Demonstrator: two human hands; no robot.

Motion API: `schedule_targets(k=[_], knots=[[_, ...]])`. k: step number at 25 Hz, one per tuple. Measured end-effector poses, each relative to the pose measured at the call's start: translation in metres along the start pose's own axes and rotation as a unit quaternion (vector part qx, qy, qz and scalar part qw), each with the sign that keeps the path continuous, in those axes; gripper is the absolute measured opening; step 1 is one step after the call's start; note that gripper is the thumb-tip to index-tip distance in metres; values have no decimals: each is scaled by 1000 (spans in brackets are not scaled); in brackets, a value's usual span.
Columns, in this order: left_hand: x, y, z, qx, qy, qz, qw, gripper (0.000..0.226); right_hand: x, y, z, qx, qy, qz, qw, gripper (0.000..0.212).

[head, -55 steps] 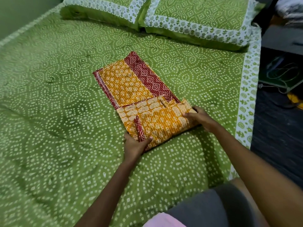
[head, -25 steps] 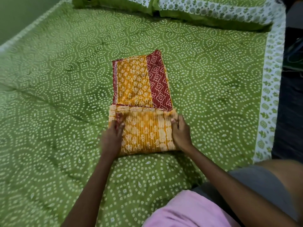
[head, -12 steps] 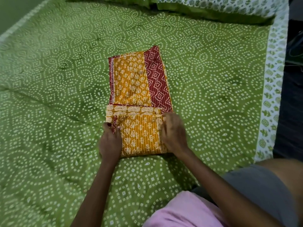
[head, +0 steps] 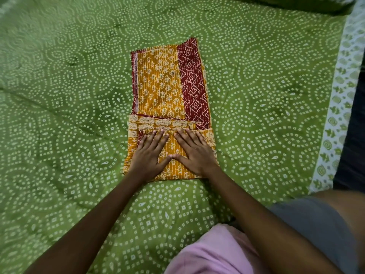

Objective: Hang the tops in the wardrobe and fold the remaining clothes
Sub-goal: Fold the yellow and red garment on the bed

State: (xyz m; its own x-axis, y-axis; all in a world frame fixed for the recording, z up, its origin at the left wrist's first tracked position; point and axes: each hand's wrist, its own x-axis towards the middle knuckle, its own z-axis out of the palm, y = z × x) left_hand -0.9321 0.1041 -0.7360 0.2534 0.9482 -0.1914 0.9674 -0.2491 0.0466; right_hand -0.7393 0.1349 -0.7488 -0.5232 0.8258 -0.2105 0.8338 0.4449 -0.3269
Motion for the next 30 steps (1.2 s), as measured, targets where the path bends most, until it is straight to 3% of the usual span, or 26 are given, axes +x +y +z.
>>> schedule_targets(k=[5,9,11,14,17,20,22,24,27,29,30], knots=[[7,-25,-16,-29,8,-41,999,68,2,41,-17,14,3,-35,999,59],[-12,-72,-24,-195,-16,53,979,62,-59,90,-17,-15,-27,-70,997,57],[-18,-90,-30,-204,-35,93,974,66,-79,104,-17,-33,-51,-58,996,60],[-13,-99,-35,-157,-68,141,975,78,-77,95,-14,-60,-27,-76,995,74],[-12,-92,-30,-219,-42,108,969,72,-58,66,-18,-56,6,-120,991,84],[-13,-83,-40,-392,-40,32,918,79,-56,46,-22,102,52,-83,990,72],[-13,-80,-50,-467,-51,11,883,59,-60,40,-33,220,68,-3,973,59],[-13,-82,-60,-494,-78,3,866,41,-59,43,-51,320,22,67,945,45],[-14,-73,-74,-497,-99,-20,862,46,-53,42,-89,470,-7,109,876,9],[-15,-60,-78,-566,-74,-92,816,46,-43,38,-105,548,3,153,822,9],[-15,-52,-76,-612,-46,-138,778,46,-34,37,-105,581,14,183,793,23]])
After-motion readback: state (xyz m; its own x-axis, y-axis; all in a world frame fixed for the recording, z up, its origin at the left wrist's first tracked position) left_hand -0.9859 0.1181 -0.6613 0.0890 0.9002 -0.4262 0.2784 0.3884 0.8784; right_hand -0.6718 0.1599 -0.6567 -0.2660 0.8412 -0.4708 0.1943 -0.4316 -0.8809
